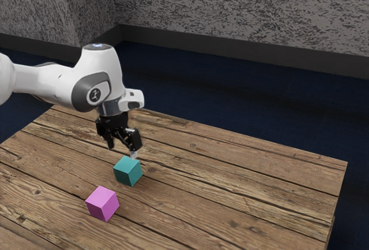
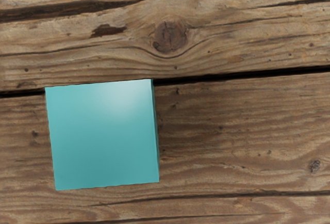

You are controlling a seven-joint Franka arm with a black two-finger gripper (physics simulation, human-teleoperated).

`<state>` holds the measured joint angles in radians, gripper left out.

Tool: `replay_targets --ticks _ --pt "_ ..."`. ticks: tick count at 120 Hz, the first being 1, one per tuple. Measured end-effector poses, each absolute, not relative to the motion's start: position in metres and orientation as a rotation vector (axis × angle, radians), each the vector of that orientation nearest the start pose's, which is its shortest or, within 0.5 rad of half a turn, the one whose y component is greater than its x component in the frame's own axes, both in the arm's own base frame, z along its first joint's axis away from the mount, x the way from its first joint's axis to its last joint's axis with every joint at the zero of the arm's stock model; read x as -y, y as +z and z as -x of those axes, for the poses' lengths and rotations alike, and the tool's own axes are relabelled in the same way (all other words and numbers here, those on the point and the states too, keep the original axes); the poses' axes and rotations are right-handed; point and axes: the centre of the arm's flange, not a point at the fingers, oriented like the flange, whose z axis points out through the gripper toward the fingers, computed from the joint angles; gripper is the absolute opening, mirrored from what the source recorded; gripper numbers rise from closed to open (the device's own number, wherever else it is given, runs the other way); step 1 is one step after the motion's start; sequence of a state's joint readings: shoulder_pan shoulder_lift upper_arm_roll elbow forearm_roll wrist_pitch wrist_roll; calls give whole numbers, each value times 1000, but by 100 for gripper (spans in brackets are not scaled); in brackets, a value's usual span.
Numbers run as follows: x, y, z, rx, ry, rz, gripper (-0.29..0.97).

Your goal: Pick up the blue block with one arm, and put the blue block on the pink block with one arm

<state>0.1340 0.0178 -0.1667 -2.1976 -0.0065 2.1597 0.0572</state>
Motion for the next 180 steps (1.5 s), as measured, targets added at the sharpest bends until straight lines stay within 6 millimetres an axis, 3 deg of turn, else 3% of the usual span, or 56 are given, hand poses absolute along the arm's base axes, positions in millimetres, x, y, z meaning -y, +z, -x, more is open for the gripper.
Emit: replay_targets --ticks 28,55,81,114,180 --pt "-2 352 -526 -164 85 3132 68" --pt "12 336 -529 -244 101 3131 68" --pt "9 320 -532 -242 121 3143 68" --pt "1 321 -537 -199 85 3159 68" --pt "-8 296 -552 -177 127 3173 68"
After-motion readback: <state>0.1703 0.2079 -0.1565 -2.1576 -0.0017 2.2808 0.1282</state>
